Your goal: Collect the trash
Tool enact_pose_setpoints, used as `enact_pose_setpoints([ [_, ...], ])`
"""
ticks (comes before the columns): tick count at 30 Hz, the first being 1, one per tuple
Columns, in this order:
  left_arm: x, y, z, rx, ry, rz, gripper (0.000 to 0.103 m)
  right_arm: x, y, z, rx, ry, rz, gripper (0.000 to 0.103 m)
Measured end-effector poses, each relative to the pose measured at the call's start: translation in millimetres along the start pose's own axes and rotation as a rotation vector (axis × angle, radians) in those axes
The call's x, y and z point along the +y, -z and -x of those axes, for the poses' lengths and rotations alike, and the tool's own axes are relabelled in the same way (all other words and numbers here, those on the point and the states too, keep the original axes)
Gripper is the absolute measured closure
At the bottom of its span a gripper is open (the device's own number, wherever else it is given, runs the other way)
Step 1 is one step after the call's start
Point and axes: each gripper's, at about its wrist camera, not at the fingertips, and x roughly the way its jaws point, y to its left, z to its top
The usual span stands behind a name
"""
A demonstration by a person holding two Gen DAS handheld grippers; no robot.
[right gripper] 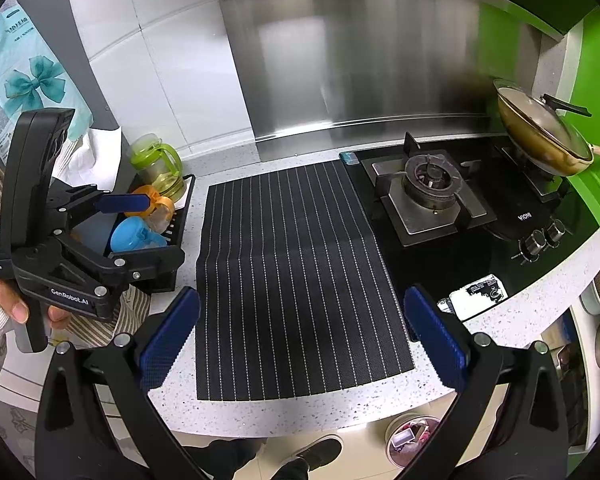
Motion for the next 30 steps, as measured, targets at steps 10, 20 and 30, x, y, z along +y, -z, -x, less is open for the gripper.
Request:
enact_pose_setpoints([
  [10,1.4,-1.1,-1.8,0.000,0.001,0.002,0.005,0.7,1.0,-1.5,0.005,-0.002,0.006,0.003],
  [20,1.2,-1.5,-2.1,0.000,-0.003,0.000,0.005,0.4,0.5,-2.0,0.005,-0.001,0.004,0.003],
  [30,0.7,-1.6,-1.9,-0.001,-0.004,0.001,0.005,1.2,2.2,-0.4,0.004,-0.007,0.007,0.003],
])
